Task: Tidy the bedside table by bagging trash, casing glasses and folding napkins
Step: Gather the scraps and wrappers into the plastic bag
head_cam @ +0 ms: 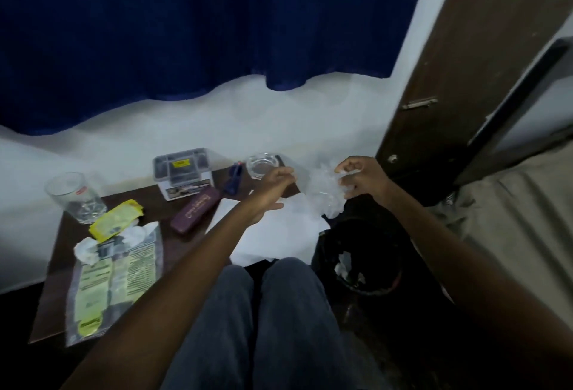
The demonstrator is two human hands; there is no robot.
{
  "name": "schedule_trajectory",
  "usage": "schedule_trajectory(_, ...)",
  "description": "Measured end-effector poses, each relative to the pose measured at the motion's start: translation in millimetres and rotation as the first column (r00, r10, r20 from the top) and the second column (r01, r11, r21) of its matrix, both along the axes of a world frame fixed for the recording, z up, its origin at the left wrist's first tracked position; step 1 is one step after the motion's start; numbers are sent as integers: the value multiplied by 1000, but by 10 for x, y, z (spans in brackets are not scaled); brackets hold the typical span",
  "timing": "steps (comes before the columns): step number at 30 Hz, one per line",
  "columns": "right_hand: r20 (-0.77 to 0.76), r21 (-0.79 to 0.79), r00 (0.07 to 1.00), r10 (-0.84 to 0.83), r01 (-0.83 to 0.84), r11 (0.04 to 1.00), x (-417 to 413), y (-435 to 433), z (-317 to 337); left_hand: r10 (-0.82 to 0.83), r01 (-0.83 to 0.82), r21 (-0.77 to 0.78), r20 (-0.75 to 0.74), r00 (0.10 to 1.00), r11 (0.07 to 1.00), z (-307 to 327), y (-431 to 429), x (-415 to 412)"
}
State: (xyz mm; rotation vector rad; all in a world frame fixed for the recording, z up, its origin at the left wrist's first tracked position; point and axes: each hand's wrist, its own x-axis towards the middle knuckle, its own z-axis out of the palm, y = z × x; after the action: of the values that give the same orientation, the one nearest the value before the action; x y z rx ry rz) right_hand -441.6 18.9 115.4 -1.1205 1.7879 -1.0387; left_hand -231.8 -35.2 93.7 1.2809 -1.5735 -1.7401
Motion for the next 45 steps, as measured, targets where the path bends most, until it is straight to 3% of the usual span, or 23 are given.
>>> schedule_trajectory(2,-80,27,992,-101,103,994,-266,92,-165,6,-6,7,9,1000,1000,-45,-1,-104)
schedule_trajectory(4,-266,53,954,-136,155,986,-466,183,-317,-28,28,12,24,999,1000,-103,-4,-157)
schedule_trajectory(6,-433,123,900,-55,120,985,-613,260,-473,-56,55,12,42,998,998,-162,-8,-188)
schedule_trajectory(8,-503,225,863,50,74,972,-668,320,-597,-73,73,15,54,996,997,-214,-7,-210)
schedule_trajectory(11,-385,322,922,38,95,942,-732,349,-831,-79,77,20,82,993,997,-268,-20,-207)
schedule_trajectory(18,-240,342,968,-69,151,927,-720,260,-999,-46,44,20,109,993,999,-354,-105,-87)
schedule_trajectory(23,-61,252,990,-125,137,958,-426,90,-793,52,-55,15,121,991,998,-395,-144,71)
schedule_trajectory(27,21,179,999,-48,43,983,-45,-50,-569,119,-121,22,105,987,992,-389,-161,310)
schedule_trajectory(35,24,160,978,208,-209,965,882,-347,-349,246,-242,-56,67,967,969,-477,-308,1091)
schedule_trajectory(39,39,175,946,322,-324,930,1376,-501,-362,426,-329,-342,263,866,880,-617,-455,1798)
schedule_trajectory(43,49,200,906,420,-421,885,1816,-623,-393,664,-475,-481,383,642,737,-889,-436,2632)
schedule_trajectory(45,57,203,888,457,-458,865,1980,-666,-414,682,-470,-497,473,557,729,-1055,-390,2998)
